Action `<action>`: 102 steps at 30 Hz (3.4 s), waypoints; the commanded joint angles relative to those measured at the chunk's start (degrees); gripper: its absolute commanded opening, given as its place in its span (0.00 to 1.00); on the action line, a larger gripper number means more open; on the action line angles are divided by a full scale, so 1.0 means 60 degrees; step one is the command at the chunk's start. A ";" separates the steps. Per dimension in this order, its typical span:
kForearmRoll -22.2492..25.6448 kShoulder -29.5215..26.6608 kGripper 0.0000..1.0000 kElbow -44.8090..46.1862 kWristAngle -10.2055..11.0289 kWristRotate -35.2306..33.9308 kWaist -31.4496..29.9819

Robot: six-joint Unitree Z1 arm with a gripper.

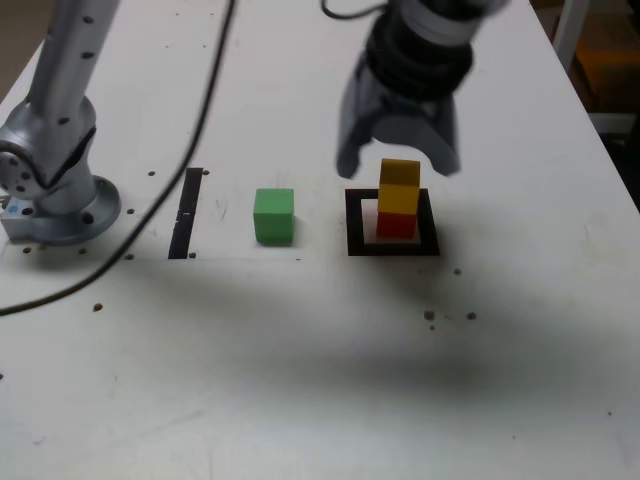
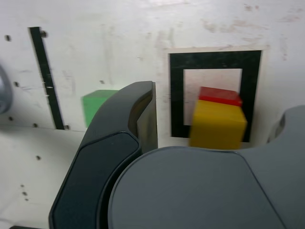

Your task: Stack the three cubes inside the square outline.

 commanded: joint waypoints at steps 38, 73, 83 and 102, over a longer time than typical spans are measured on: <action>-0.3969 -0.1600 0.96 0.6037 -0.1515 0.0054 -0.0886; -0.1709 -0.2637 0.17 0.4350 0.0392 -0.0286 -0.0596; 0.1607 -0.2726 0.17 0.0119 0.0514 -0.0186 -0.0546; 0.1717 -0.1204 0.17 -0.1358 0.0574 0.0302 -0.0351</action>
